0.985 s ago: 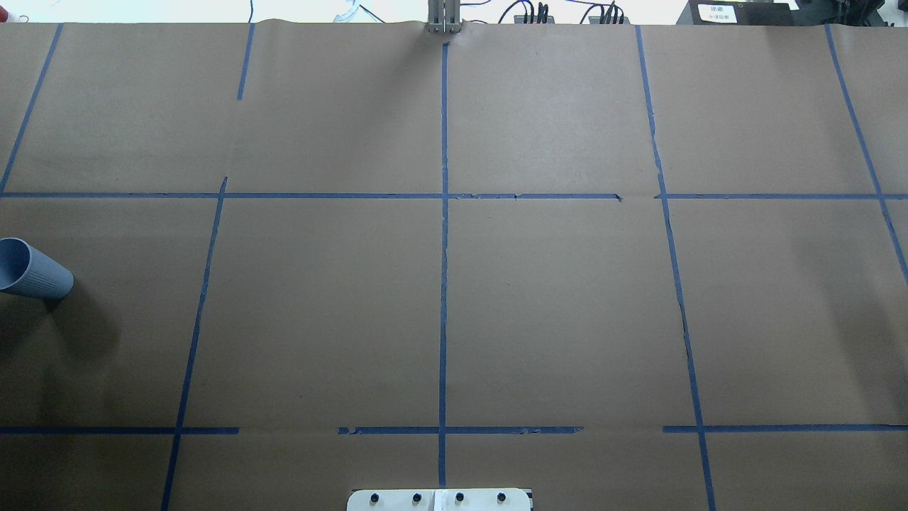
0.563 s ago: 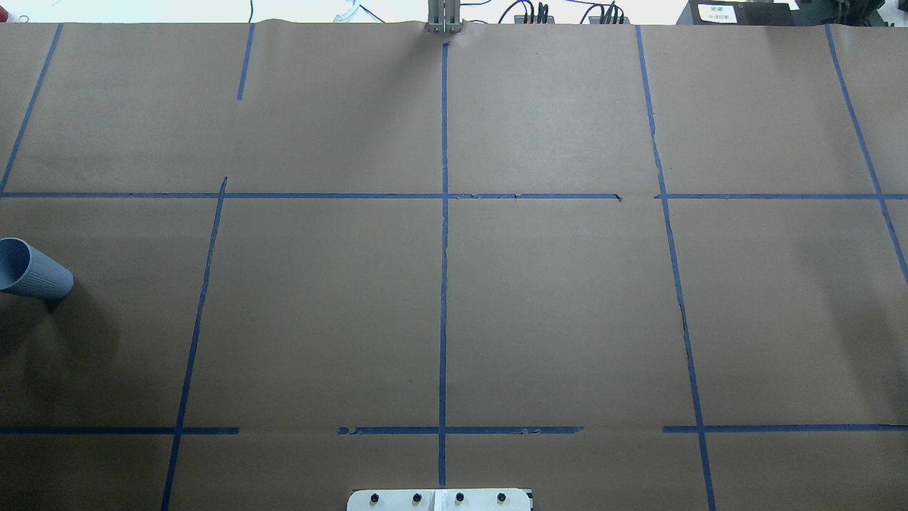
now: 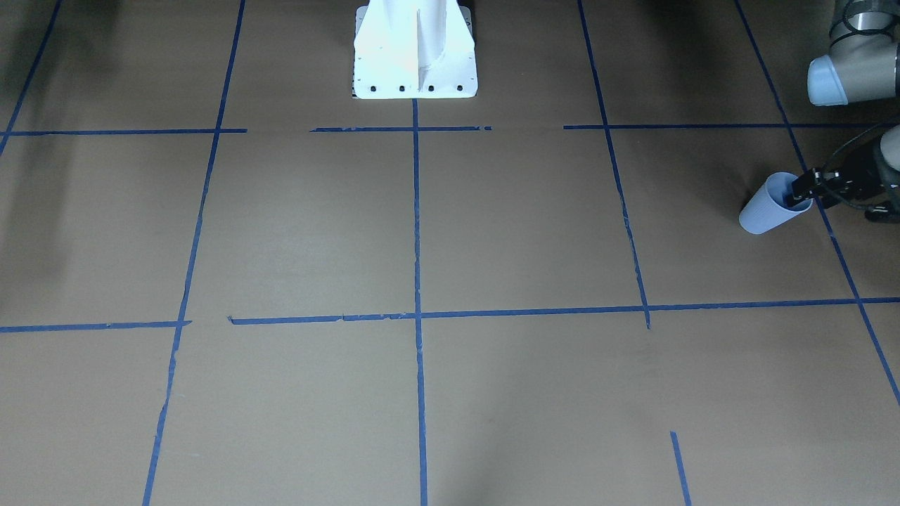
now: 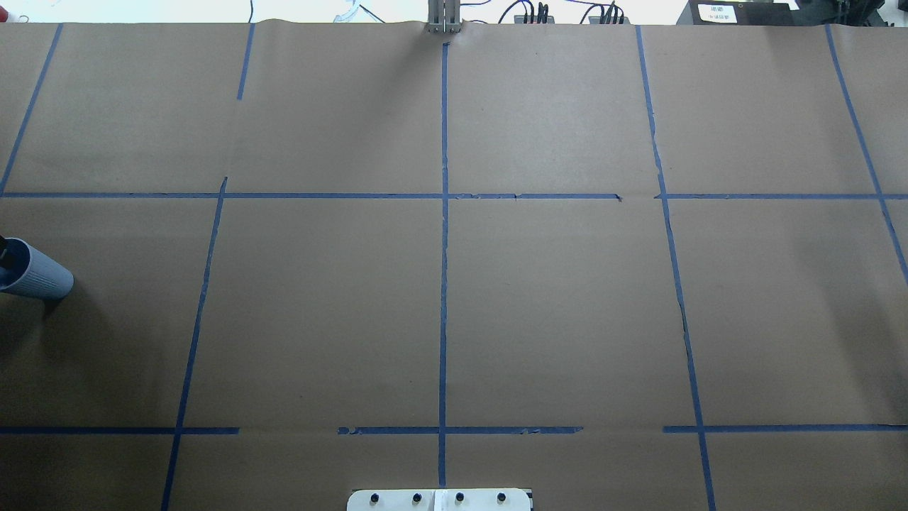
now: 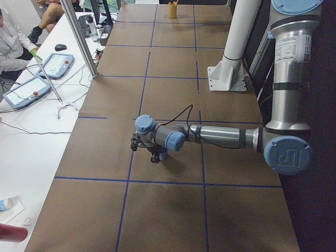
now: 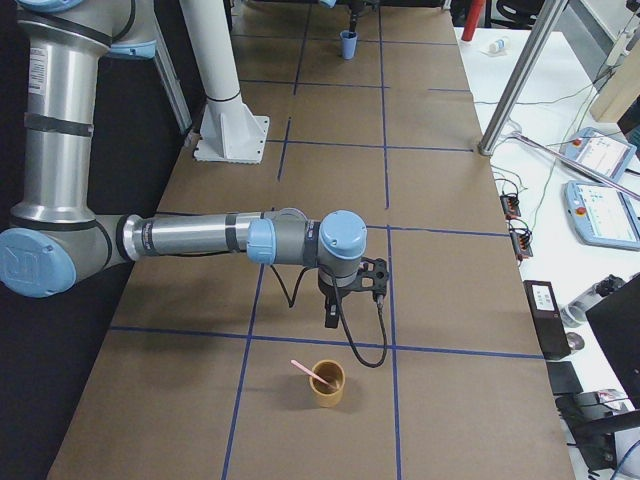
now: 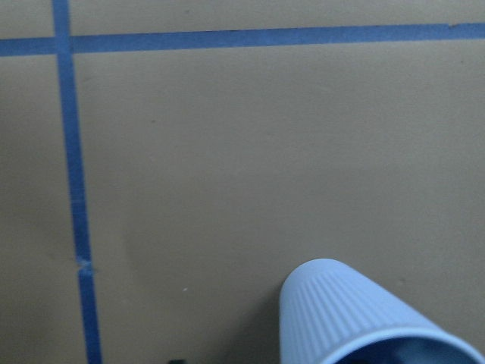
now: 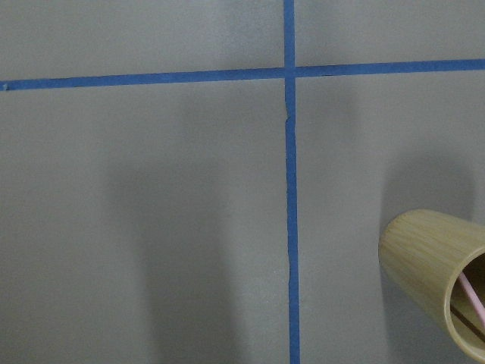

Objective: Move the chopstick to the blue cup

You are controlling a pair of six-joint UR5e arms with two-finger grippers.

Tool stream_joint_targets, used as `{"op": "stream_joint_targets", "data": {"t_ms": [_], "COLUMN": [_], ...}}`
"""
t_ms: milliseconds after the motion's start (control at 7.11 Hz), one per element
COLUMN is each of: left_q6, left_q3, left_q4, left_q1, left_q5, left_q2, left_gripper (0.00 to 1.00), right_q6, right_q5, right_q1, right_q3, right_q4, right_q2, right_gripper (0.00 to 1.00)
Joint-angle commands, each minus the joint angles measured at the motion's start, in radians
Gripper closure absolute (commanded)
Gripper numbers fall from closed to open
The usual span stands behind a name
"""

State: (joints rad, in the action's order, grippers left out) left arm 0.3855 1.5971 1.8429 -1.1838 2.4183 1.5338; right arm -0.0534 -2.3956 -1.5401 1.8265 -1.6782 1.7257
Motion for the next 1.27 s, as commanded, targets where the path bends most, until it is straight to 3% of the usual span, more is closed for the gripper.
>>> {"op": "stream_joint_targets", "data": {"t_ms": [0, 281, 422, 563, 704, 985, 1126], "left_q6": [0.003, 0.361, 0.682, 0.924, 1.093, 1.148, 1.148], "left_q3": [0.010, 0.061, 0.117, 0.141, 0.124, 0.069, 0.063], "left_q4": [0.004, 0.001, -0.001, -0.004, -0.014, -0.106, -0.108], "left_q1": [0.013, 0.056, 0.193, 0.320, 0.521, 0.573, 0.601], "left_q5": [0.067, 0.198, 0.177, 0.018, -0.184, -0.328, -0.365], "left_q2": [0.017, 0.240, 0.359, 0.484, 0.567, 0.743, 0.758], "left_gripper": [1.00, 1.00, 1.00, 1.00, 1.00, 1.00, 1.00], "right_q6": [0.000, 0.000, 0.000, 0.000, 0.000, 0.000, 0.000], "right_q5": [0.000, -0.002, -0.002, -0.002, 0.000, 0.000, -0.002], "right_q1": [0.002, 0.006, 0.014, 0.017, 0.020, 0.020, 0.021], "right_q3": [0.000, 0.002, 0.002, 0.000, -0.001, -0.001, -0.001], "right_q4": [0.000, 0.000, 0.000, 0.000, 0.000, 0.000, 0.000], "right_q2": [0.000, 0.000, 0.000, -0.001, -0.002, -0.008, -0.008], "right_gripper": [0.00, 0.00, 0.00, 0.00, 0.00, 0.00, 0.00]}}
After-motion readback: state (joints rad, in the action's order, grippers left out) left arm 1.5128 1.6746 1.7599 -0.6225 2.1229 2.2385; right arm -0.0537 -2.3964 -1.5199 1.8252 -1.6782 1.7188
